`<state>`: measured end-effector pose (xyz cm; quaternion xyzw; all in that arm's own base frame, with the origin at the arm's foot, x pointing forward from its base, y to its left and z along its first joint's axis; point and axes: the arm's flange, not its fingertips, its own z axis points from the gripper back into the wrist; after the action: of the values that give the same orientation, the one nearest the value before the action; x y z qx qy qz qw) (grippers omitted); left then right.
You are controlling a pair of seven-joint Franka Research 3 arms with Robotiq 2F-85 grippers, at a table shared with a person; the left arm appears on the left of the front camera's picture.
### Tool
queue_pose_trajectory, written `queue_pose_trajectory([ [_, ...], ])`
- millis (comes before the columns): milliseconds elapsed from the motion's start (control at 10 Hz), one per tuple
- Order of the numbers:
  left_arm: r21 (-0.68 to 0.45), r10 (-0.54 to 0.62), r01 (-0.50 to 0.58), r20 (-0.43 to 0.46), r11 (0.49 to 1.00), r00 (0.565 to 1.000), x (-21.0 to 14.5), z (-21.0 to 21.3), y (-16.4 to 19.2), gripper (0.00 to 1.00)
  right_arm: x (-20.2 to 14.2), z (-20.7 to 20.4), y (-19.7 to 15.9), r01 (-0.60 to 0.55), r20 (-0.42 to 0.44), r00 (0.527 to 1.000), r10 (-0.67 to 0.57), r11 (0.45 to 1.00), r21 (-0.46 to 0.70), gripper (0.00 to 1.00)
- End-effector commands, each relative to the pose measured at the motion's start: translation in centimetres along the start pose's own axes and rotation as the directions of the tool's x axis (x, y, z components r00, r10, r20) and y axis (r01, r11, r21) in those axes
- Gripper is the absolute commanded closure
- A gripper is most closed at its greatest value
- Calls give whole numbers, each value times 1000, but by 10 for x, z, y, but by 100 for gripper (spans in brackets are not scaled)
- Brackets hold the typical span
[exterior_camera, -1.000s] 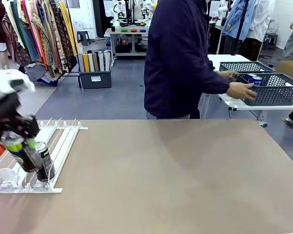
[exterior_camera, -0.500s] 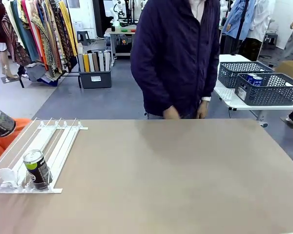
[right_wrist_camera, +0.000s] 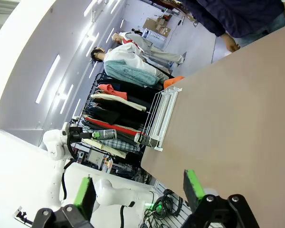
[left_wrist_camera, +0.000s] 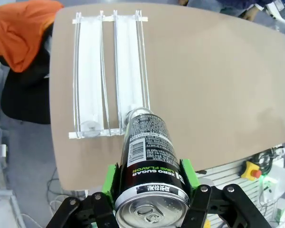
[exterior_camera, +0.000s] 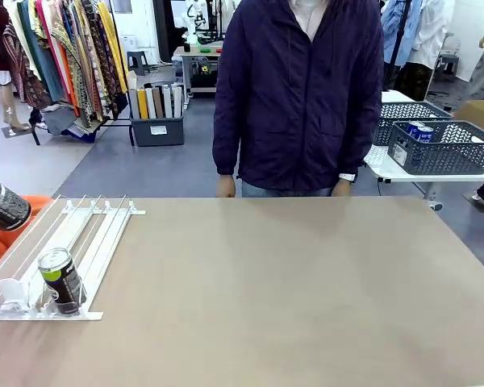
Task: Retrieve and store the cans from the dispenser.
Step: Pick up one can from the Automatic Can Dispenser and place it in the middle of the table.
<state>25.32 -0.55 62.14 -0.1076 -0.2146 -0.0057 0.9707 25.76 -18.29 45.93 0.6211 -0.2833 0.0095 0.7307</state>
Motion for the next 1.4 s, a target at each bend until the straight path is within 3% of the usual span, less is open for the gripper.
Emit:
queue_pose_trajectory([
  [0, 8, -14, 14, 12, 1000, 1000, 2, 9, 2, 100, 4, -2, 3, -8, 23, 1000, 8, 1000, 24, 0],
  [100, 0, 0, 0, 0, 1000, 1000, 0, 0, 0, 100, 4, -2, 3, -8, 23, 1000, 8, 1000, 24, 0],
  [300, 45, -25, 26, -26, 999, 999, 43, -23, -52, 100, 4, -2, 3, -8, 23, 1000, 8, 1000, 24, 0],
  [400, -13, -121, 120, -50, 993, 991, 70, -43, -99, 100, 4, -2, 3, -8, 23, 1000, 8, 1000, 24, 0],
  [500, 13, -193, 194, -81, 981, 978, 92, -72, -155, 100, 4, -2, 3, -8, 23, 1000, 8, 1000, 24, 0],
  [700, -26, -406, 409, -207, 912, 890, 116, -146, -277, 100, 4, -2, 3, -8, 23, 1000, 8, 1000, 24, 0],
  [900, -57, -523, 529, -276, 847, 807, 111, -226, -375, 100, 4, -2, 3, -8, 23, 1000, 8, 1000, 24, 0],
  [1100, -75, -557, 568, -335, 820, 760, 85, -293, -413, 100, 4, -2, 3, -8, 23, 1000, 8, 1000, 24, 0],
  [1300, -77, -599, 616, -357, 784, 717, 72, -327, -418, 100, 4, -2, 3, -8, 23, 1000, 8, 1000, 24, 0],
])
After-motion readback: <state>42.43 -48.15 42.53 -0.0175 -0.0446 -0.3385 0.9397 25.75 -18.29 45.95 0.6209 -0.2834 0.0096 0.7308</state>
